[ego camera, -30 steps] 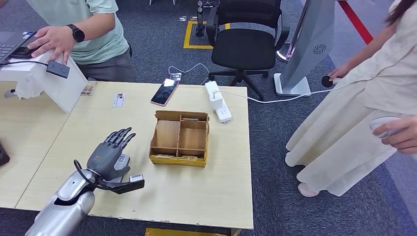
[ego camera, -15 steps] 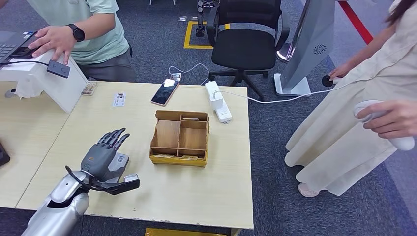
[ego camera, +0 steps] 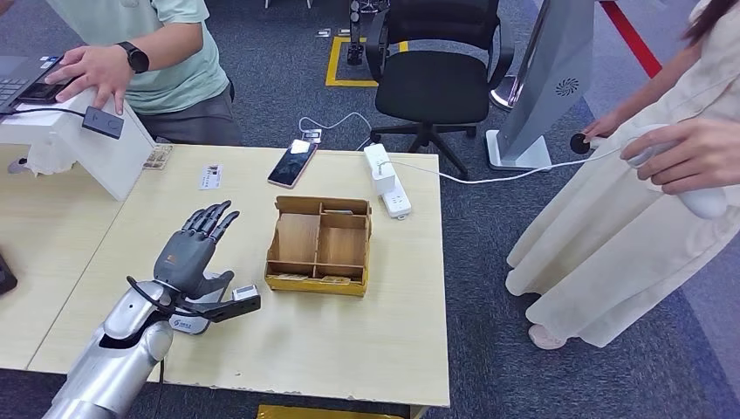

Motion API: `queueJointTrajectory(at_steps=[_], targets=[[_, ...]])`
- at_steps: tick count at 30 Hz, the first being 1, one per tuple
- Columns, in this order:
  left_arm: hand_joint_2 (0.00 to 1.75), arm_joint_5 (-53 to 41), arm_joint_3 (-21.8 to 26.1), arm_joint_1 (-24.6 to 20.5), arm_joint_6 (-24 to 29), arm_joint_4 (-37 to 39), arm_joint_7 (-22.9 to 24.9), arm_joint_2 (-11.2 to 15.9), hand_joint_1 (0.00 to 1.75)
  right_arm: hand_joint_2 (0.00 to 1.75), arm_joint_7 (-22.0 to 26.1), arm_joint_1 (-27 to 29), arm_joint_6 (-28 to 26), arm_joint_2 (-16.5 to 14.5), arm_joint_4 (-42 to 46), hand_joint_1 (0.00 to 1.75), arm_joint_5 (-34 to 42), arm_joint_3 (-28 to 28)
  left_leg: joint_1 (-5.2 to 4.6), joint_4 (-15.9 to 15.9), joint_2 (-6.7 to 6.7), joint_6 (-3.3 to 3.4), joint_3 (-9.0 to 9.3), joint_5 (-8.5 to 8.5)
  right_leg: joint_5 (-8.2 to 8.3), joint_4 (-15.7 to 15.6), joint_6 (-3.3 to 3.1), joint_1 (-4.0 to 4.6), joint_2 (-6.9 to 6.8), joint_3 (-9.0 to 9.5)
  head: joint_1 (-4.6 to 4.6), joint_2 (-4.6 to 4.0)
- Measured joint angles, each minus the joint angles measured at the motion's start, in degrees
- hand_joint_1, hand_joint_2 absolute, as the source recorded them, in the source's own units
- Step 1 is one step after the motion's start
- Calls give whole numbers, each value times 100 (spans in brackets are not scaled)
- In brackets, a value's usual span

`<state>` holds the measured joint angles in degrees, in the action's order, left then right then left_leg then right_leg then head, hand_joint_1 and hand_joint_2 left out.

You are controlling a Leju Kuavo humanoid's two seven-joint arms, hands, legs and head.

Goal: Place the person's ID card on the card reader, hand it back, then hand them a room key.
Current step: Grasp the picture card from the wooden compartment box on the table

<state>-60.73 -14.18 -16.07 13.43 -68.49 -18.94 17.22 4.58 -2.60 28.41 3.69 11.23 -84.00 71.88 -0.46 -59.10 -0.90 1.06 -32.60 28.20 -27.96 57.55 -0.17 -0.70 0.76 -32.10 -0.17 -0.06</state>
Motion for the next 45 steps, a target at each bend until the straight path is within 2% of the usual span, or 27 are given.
queueJointTrajectory(at_steps=[13, 19, 30, 38, 45], targets=[[175, 203, -54, -451, -367, -97, 111, -41, 0, 0, 33, 0, 48, 1, 0, 0, -41, -5, 1, 0, 2, -1, 0, -1, 1, 0, -2, 0, 2, -1, -1, 0], [175, 400, -170, -698, -686, -112, 102, 72, 0, 0, 42, 0, 58, 17, 0, 0, -60, -14, 1, 0, 2, -1, -1, -1, 2, 0, -2, 0, 2, -1, 0, 1], [175, 545, -346, -901, -805, -112, 101, 165, 0, 0, 47, -3, 61, 26, 0, 0, -65, -17, 1, 0, 2, -1, -1, -1, 2, 0, -2, 0, 3, -1, 0, 2], [175, 955, -596, -1162, -1370, -105, 111, 498, 0, 0, 64, -3, 67, 46, -4, 0, -79, -23, 2, 0, 3, -1, -1, -1, 2, 1, -3, 1, 3, -1, 1, 0], [175, 1609, -993, -1476, -2073, -55, 214, 1076, 0, 0, 86, -2, 79, 83, -12, 0, -96, -50, 4, 0, 6, -2, -1, -1, 2, 1, -3, 1, 7, -2, 0, 1]])
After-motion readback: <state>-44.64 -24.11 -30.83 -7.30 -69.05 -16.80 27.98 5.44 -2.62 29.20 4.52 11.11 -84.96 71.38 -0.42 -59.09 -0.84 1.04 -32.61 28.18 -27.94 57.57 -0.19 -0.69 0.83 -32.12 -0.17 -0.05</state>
